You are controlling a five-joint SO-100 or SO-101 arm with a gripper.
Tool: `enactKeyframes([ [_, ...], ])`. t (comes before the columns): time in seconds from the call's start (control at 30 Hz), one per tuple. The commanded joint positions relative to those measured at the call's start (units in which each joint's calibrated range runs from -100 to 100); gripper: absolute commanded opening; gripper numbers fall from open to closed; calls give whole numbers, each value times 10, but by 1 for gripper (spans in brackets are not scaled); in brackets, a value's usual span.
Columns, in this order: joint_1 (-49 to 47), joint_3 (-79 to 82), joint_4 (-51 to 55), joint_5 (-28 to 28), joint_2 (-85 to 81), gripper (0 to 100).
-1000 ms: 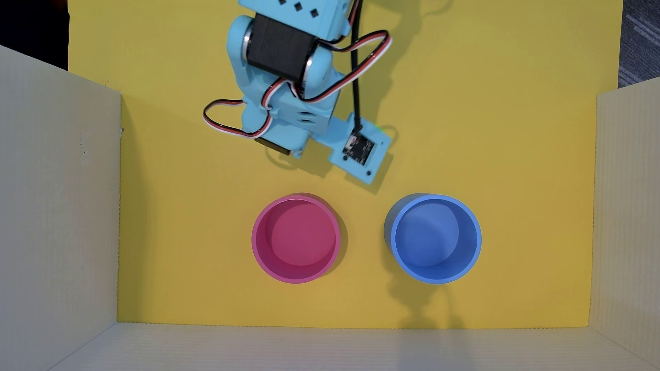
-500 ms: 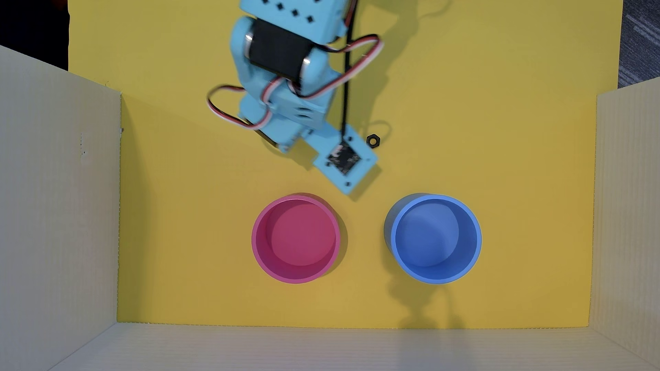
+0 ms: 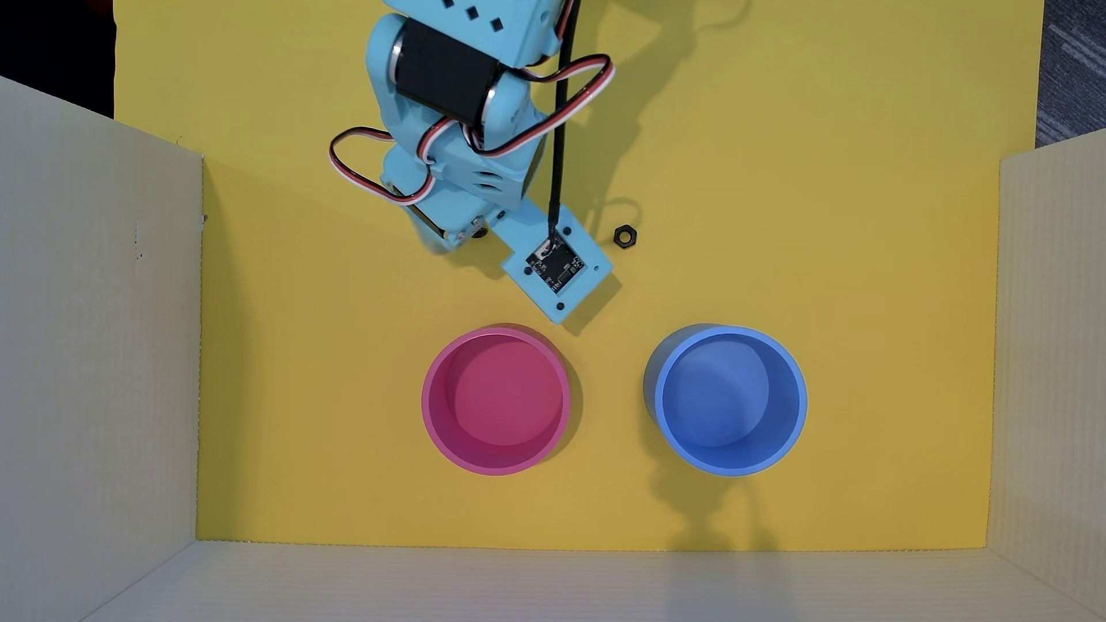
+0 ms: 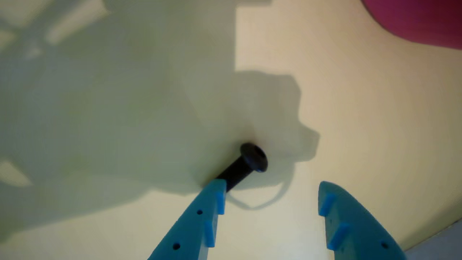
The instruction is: Pick up the bolt and place it in the pink box
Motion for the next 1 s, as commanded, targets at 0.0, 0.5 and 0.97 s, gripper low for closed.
enactKeyframes([
  [0.0,3,-3,-3,-3,-3,17],
  [0.5,17,-43,-1,-3,70,16],
  [0.97,13,-50,0,-3,75,1],
])
